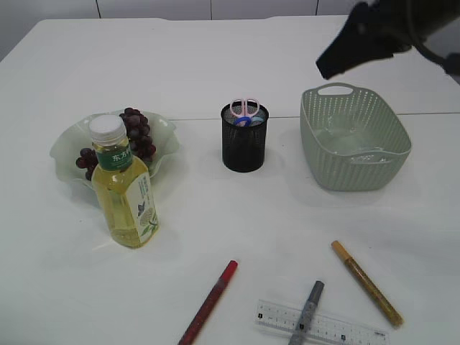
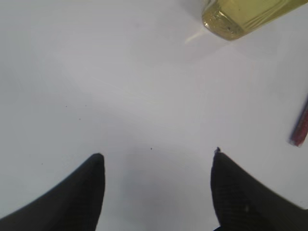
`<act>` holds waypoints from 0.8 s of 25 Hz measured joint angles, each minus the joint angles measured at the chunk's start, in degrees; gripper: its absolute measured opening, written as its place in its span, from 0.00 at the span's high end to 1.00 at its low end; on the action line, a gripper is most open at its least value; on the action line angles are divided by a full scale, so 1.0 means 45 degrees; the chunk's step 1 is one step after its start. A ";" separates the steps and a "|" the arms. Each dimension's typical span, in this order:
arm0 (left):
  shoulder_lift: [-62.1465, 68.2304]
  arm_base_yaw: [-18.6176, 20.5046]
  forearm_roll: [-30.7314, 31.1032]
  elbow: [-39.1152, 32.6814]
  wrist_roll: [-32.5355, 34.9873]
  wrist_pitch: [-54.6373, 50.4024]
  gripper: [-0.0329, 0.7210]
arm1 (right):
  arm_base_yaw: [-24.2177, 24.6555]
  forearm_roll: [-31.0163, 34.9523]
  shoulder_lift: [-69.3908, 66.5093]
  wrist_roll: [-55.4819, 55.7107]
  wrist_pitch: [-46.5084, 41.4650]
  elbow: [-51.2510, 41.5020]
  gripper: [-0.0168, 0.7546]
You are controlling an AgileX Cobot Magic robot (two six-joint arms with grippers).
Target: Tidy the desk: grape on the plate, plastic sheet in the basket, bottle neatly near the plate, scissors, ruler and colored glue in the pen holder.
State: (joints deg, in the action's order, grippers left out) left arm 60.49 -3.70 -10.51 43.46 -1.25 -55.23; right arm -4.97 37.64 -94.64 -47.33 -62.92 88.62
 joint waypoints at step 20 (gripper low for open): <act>0.0000 0.0000 0.0000 0.0000 0.0000 0.0290 0.29 | -0.6364 -0.4207 0.1217 0.0330 0.3223 -0.7049 0.57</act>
State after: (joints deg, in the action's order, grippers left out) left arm 60.49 -3.70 -10.51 43.46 -1.25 -53.93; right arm -33.61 18.71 -89.16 -45.85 -48.42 56.90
